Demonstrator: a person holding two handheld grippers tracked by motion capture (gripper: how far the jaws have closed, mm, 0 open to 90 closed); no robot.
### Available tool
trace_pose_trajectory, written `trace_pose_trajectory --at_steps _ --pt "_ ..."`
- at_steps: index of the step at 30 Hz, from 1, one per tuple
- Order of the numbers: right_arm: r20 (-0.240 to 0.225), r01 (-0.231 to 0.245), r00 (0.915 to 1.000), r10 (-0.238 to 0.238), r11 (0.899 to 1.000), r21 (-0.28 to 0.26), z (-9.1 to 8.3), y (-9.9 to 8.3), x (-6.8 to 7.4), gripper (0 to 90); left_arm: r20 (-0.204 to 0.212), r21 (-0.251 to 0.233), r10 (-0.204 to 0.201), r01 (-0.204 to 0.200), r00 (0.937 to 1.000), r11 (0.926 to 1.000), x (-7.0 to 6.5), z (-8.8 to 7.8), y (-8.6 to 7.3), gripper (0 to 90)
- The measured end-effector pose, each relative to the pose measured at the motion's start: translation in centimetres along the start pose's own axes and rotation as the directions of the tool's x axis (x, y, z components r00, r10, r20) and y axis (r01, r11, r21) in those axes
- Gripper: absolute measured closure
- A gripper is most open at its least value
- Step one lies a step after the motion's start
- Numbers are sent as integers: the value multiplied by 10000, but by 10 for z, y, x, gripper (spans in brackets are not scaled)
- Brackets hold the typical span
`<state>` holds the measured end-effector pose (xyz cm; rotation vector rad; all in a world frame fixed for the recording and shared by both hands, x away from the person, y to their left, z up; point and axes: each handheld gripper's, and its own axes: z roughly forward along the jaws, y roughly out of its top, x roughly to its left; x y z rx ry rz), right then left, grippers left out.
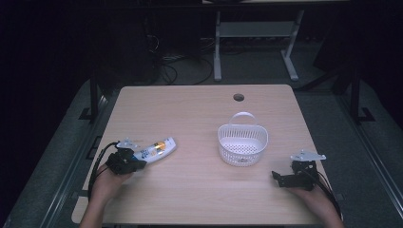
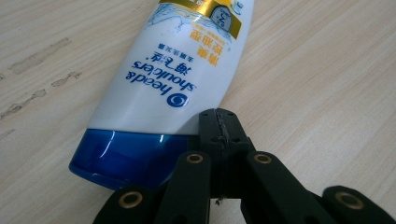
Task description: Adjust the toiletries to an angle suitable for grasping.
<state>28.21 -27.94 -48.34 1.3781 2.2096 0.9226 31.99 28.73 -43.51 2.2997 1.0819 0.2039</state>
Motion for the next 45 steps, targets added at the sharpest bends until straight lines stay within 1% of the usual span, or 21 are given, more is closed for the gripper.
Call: trace_pose_trajectory --at_steps 5,7,10,11,12,14,16,17,19,20,21,23,25,29,31,33,35,36,37,39,45 --pt "0 -1 10000 1 10000 -2 0 0 0 5 175 -159 117 -114 9998 9998 -3 -2 6 900" --pt "2 -1 10000 1 10000 -2 0 0 0 6 140 -293 299 -295 9995 9991 -5 -3 14 900" --pt "3 -1 10000 1 10000 -3 0 0 0 6 127 -429 388 -383 9992 9983 -5 -4 25 900" --pt "3 -1 10000 1 10000 -3 0 0 0 6 127 -429 388 -383 9992 9983 -5 -4 25 900" --pt "2 -1 10000 1 10000 -2 0 0 0 5 47 -504 536 -533 9986 9973 -6 -3 33 900" --pt "1 -1 10000 1 10000 -2 0 0 0 5 33 -520 574 -572 9983 9970 -6 -2 37 900" --pt "3 -2 10000 2 10000 -4 0 0 0 6 -38 -396 763 -764 9971 9963 -5 2 48 900" --pt "2 -2 10000 3 10000 -2 0 0 0 5 -38 -396 763 -764 9971 9963 -5 2 48 900" --pt "1 -2 10000 2 10000 -3 0 0 0 6 -75 -380 825 -828 9966 9958 -2 6 60 900" --pt "1 -2 10000 2 10000 -3 0 0 0 6 -75 -380 825 -828 9966 9958 -2 6 60 900" --pt "3 -1 10000 1 10000 -2 0 0 0 6 -126 -391 824 -829 9965 9958 1 10 67 900" --pt "0 -4 10000 4 10000 -3 0 0 0 6 -128 -373 848 -852 9963 9957 2 12 71 900" --pt "3 -1 10000 1 10000 -3 0 0 0 5 -186 -428 838 -846 9963 9955 5 17 80 900" --pt "2 -2 10000 2 10000 -3 0 0 0 6 -187 -607 722 -732 9972 9955 11 23 88 900" --pt "1 -2 10000 2 10000 -4 0 0 0 5 -239 -649 590 -604 9980 9961 17 32 94 900" --pt "2 -3 10000 3 10000 -2 0 0 0 5 -207 -702 489 -502 9986 9963 19 35 95 900" --pt "0 -2 10000 2 10000 -2 0 0 0 6 -215 -630 354 -367 9991 9973 25 45 97 900" --pt "1 -3 10000 3 10000 -2 0 0 0 5 -215 -630 354 -367 9991 9973 25 45 97 900" --pt "1 -3 10000 3 10000 -2 0 0 0 5 -173 -662 240 -251 9996 9975 25 49 97 900" --pt "1 -3 10000 3 10000 -3 0 0 0 6 -196 -494 212 -221 9996 9985 27 59 97 900" --pt "1 -2 10000 2 10000 -3 0 0 0 6 -242 -391 225 -234 9995 9990 26 64 98 900"
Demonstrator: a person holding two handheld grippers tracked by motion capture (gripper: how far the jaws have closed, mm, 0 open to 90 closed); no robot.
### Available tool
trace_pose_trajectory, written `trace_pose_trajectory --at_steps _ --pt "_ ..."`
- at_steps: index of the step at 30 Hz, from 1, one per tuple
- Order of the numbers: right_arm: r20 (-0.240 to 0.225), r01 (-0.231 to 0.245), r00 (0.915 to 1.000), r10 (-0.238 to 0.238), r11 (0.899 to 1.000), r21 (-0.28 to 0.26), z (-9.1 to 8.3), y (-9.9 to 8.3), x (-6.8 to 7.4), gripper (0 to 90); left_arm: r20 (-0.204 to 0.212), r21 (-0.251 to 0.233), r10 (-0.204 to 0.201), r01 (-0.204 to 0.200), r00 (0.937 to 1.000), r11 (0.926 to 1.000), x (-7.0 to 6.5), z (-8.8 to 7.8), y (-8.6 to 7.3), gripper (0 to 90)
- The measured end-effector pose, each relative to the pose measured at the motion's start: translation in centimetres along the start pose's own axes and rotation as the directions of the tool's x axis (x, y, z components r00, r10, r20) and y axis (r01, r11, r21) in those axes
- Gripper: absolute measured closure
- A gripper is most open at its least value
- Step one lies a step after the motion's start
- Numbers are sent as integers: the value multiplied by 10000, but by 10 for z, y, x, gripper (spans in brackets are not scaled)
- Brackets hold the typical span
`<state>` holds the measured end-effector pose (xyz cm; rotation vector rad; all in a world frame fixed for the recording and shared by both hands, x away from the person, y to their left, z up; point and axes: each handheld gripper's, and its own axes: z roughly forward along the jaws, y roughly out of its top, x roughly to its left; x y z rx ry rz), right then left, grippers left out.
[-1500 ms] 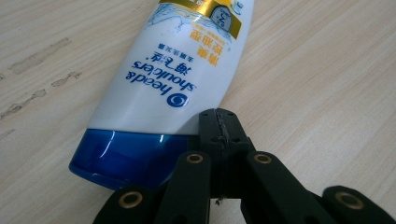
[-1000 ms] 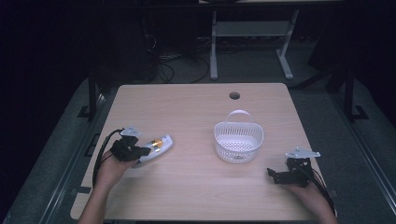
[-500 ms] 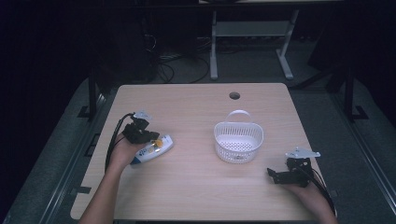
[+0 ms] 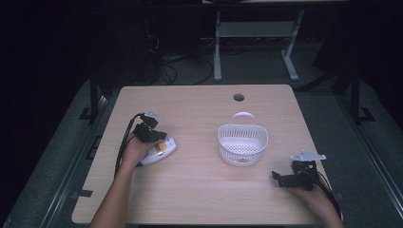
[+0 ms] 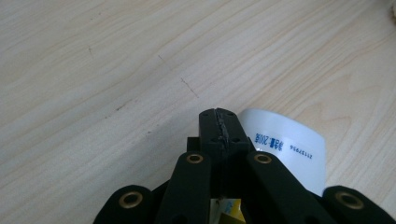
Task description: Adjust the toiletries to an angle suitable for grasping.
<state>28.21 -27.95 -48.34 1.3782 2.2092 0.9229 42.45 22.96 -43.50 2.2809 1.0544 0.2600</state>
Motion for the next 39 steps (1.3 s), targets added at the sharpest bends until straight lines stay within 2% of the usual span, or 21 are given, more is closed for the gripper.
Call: trace_pose_trajectory --at_steps 5,8,14,16,23,24,33,39 --pt "1 1 10000 -1 10000 0 0 0 0 6 81 76 60 -61 9999 10000 -2 0 0 900" --pt "1 -1 10000 1 10000 0 0 0 0 6 218 230 250 -255 9995 9994 -6 0 -1 900" --pt "1 0 10000 0 10000 0 0 0 0 6 564 430 373 -398 9977 9983 -16 2 -5 900" --pt "1 0 10000 0 10000 1 0 0 0 6 563 556 510 -541 9971 9970 -18 2 -4 900" --pt "1 -1 10000 1 10000 1 0 0 0 6 660 620 663 -704 9956 9956 -27 2 -4 900" --pt "0 -2 10000 2 10000 0 0 0 0 6 729 684 772 -822 9944 9943 -30 1 -5 900" --pt "1 0 10000 0 10000 1 0 0 0 6 1008 675 778 -849 9919 9941 -38 -6 -8 900" --pt "1 -2 10000 2 10000 1 0 0 0 6 1072 737 1003 -1085 9892 9914 -48 -7 -9 900"
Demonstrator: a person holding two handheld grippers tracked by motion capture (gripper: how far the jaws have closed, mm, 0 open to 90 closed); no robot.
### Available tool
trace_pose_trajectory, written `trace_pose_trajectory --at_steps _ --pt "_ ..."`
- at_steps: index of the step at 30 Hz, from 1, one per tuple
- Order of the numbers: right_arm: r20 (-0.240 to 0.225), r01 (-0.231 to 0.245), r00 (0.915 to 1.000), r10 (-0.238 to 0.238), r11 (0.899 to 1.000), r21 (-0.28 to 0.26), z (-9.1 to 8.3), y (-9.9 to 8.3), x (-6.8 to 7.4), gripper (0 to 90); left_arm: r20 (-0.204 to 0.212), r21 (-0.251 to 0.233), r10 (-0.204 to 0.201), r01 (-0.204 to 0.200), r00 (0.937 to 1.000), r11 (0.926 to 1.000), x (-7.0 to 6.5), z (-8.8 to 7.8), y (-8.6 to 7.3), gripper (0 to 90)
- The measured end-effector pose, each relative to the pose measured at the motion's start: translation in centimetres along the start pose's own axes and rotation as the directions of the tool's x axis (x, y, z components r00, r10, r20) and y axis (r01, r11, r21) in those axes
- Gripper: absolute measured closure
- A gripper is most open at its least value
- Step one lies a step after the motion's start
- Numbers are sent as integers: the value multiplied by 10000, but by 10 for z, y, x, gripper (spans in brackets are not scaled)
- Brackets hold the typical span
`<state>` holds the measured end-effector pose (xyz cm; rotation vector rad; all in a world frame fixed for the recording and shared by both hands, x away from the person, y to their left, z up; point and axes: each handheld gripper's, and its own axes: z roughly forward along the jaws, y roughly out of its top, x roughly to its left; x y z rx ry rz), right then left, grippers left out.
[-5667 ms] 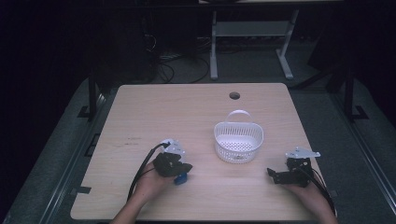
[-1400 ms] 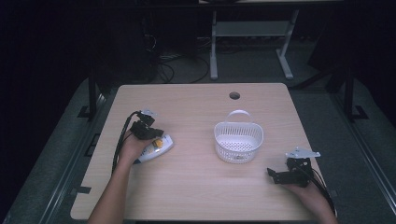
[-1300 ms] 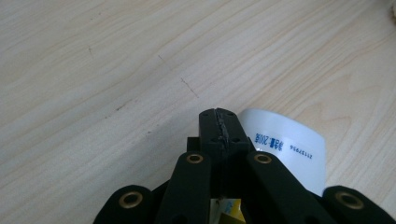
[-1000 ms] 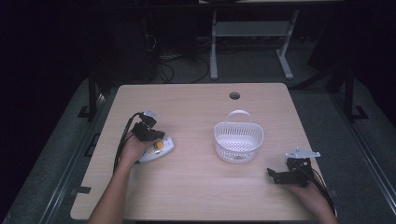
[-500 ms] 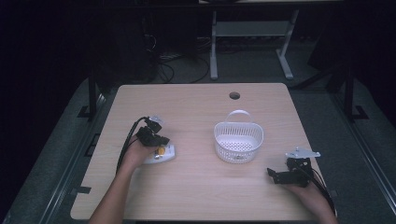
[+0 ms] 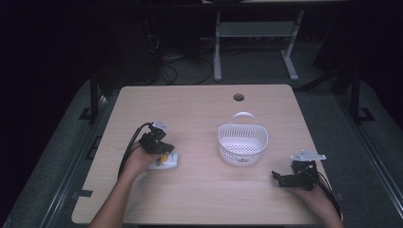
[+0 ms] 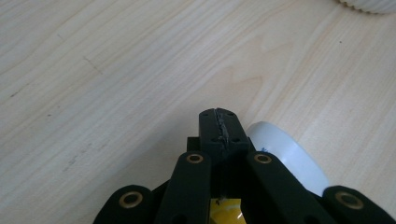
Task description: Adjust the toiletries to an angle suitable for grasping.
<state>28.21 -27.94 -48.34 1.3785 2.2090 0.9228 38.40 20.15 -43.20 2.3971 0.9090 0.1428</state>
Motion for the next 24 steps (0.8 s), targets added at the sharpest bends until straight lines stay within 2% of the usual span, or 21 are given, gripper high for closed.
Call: trace_pose_trajectory --at_steps 9,17,24 --pt "-2 0 10000 0 10000 0 0 0 0 6 132 198 206 -209 9997 9996 -16 2 -6 900" --pt "-1 2 10000 -2 10000 1 0 0 0 6 273 368 371 -381 9989 9986 -29 -2 -16 900" --pt "0 2 10000 -2 10000 1 0 0 0 6 399 318 413 -426 9983 9986 -38 -8 -26 900"
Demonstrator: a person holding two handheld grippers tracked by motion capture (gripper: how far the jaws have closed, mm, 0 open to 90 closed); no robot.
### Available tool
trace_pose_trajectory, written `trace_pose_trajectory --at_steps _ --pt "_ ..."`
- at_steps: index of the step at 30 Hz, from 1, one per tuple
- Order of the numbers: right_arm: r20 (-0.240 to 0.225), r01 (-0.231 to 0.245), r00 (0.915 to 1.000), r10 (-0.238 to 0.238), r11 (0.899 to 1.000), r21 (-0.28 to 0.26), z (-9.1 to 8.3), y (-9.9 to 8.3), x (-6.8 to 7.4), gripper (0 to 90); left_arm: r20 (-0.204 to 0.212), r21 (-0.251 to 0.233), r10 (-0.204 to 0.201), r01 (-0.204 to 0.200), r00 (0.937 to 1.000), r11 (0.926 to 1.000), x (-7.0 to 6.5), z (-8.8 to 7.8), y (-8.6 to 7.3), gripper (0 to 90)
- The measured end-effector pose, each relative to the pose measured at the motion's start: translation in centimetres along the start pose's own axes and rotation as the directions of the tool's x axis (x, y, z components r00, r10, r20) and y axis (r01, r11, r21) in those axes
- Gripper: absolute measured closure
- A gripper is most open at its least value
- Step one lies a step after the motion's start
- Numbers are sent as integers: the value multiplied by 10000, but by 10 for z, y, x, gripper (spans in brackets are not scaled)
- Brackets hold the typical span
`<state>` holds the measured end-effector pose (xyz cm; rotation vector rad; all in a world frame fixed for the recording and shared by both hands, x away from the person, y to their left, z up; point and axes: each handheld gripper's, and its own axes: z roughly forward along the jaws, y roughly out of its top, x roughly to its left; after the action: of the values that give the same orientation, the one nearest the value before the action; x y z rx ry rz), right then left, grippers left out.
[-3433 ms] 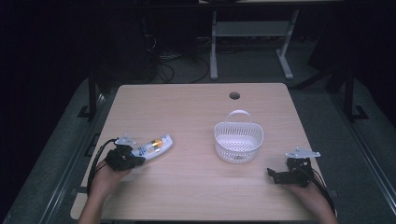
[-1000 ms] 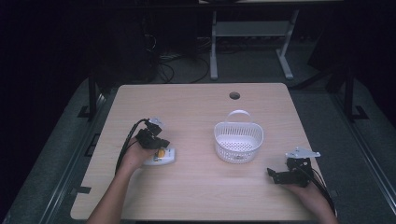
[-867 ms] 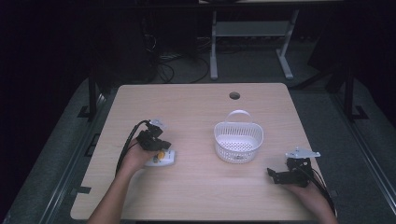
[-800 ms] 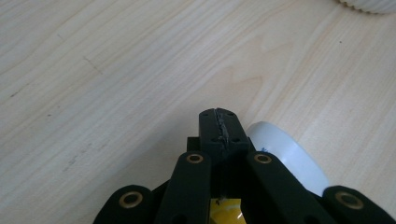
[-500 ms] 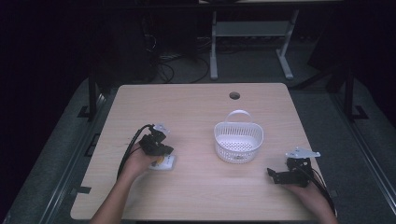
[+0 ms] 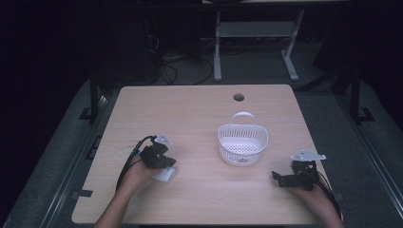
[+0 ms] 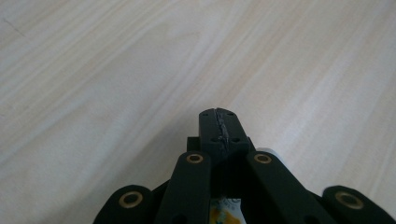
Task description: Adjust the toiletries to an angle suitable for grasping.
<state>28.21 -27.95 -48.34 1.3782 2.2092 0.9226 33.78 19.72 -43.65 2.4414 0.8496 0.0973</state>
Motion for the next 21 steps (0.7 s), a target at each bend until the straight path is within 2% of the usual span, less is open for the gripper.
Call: trace_pose_trajectory --at_steps 4,5,11,14,17,19,20,21 --pt "1 0 10000 0 10000 0 0 0 0 6 56 -26 -5 5 10000 10000 -5 -3 -8 900" --pt "0 1 10000 -1 10000 -1 0 0 0 6 83 -255 -140 142 9999 9996 -7 -5 -12 900" --pt "-2 10 10000 -10 10000 -2 0 0 0 6 108 -701 -146 153 9998 9974 -6 -17 -13 900" --pt "-6 12 10000 -12 10000 -2 0 0 0 6 -101 -972 -312 300 9995 9948 0 -29 -18 900" --pt "-5 8 10000 -8 10000 -1 0 0 0 5 -339 -1209 -694 648 9970 9905 10 -42 -27 900" --pt "-4 10 10000 -10 10000 -2 0 0 0 6 -694 -1450 -1116 1007 9913 9843 21 -56 -39 900" --pt "-4 10 10000 -10 10000 -2 0 0 0 6 -694 -1450 -1116 1007 9913 9843 21 -56 -39 900" --pt "-5 11 10000 -11 10000 -1 0 0 0 5 -799 -1547 -1301 1167 9883 9811 25 -61 -43 900"
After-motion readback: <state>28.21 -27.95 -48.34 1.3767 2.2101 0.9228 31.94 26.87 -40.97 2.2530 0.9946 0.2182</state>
